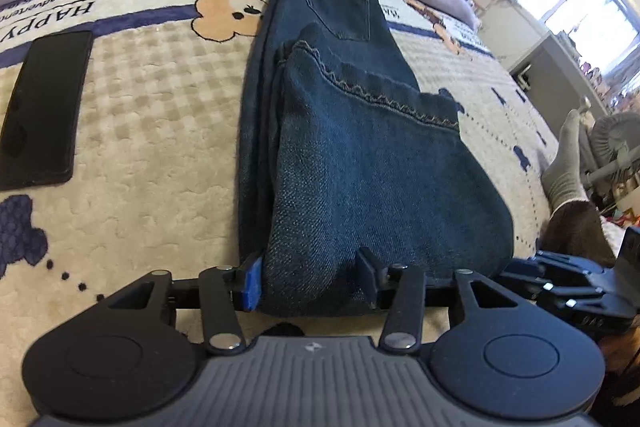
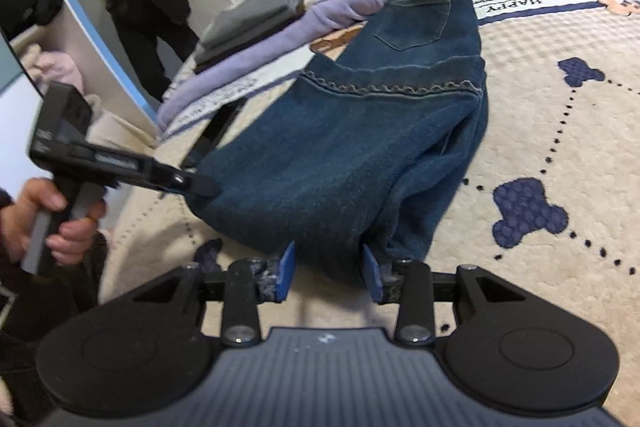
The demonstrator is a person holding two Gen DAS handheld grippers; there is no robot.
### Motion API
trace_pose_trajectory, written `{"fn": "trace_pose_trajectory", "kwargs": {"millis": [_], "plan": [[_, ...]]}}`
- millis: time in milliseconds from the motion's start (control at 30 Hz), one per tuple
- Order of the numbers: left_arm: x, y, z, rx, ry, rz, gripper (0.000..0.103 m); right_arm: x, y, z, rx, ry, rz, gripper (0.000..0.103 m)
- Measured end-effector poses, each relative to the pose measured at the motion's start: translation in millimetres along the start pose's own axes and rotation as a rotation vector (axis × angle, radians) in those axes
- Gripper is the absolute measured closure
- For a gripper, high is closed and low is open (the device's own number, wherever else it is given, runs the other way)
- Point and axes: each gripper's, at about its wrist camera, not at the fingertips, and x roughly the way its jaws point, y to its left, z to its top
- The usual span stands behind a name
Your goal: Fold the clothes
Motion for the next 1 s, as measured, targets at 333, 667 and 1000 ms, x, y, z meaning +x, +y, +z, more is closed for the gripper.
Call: {"fn": "trace_pose_trajectory", "kwargs": {"millis": [333, 667, 1000], "plan": [[4.3, -6.4, -1.9, -0.036, 0.003, 0.049, 0.056, 16.6, -8.5, 5.1, -0.046, 0.047, 0.035, 0.088], [4.2, -8.8, -6.0, -0.030, 0.015, 0.043, 0.054, -1.3, -18.4, -0.3, -0.044, 0.103, 0.007, 0.092], [-11.2, 15.1, -7.4, -0.059, -0.022, -0.009, 0.054, -22.7, -19.5, -0.3, 0.017, 0.039, -0.034, 0.057]]}}
